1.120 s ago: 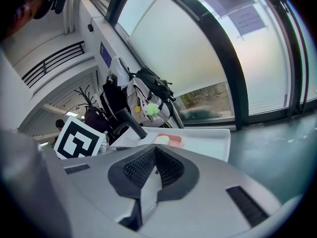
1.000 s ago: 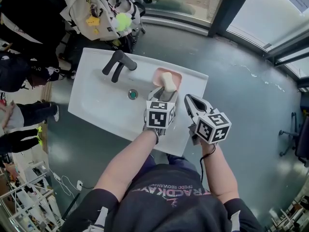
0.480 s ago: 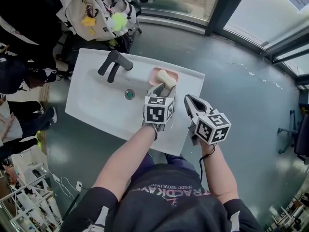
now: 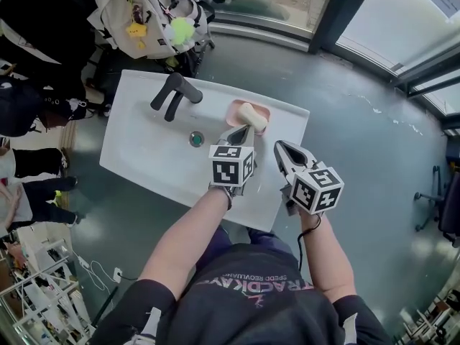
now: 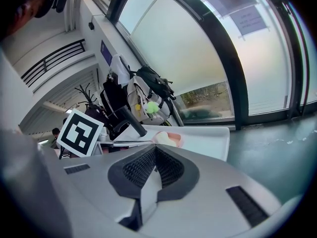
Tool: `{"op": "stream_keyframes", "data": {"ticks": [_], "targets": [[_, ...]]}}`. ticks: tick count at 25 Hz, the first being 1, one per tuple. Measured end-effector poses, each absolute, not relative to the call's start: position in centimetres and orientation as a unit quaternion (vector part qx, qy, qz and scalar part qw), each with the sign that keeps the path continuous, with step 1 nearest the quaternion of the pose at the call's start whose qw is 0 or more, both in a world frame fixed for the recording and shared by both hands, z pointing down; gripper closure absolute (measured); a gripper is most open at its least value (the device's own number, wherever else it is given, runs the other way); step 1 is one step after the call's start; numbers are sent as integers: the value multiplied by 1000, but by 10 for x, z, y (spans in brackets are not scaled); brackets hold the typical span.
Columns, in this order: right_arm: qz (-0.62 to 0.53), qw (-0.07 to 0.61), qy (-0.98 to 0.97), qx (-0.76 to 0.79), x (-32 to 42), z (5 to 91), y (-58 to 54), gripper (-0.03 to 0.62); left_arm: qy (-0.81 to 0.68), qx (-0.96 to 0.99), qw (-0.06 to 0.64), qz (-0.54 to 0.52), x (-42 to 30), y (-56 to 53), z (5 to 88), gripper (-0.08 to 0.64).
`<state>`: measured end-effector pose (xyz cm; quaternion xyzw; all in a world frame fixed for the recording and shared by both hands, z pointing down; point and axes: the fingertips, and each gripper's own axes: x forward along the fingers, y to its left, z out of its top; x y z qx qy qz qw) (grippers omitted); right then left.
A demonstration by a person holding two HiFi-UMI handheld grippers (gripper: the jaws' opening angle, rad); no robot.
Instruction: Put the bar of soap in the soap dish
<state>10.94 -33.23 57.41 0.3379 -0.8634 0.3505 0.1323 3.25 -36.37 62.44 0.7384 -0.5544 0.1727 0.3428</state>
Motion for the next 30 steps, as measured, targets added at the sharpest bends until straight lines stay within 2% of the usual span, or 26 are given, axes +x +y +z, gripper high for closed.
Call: {"op": "stream_keyframes", "data": {"ticks": [14,30], "targets": [[318,135,-877,332,60,547,-289,583,-529,767,337,136,-16,-294,577,551],[281,153,-883,343,-25,507,-146,583,-498,791,338,109,-115,-138,533,551]]}}
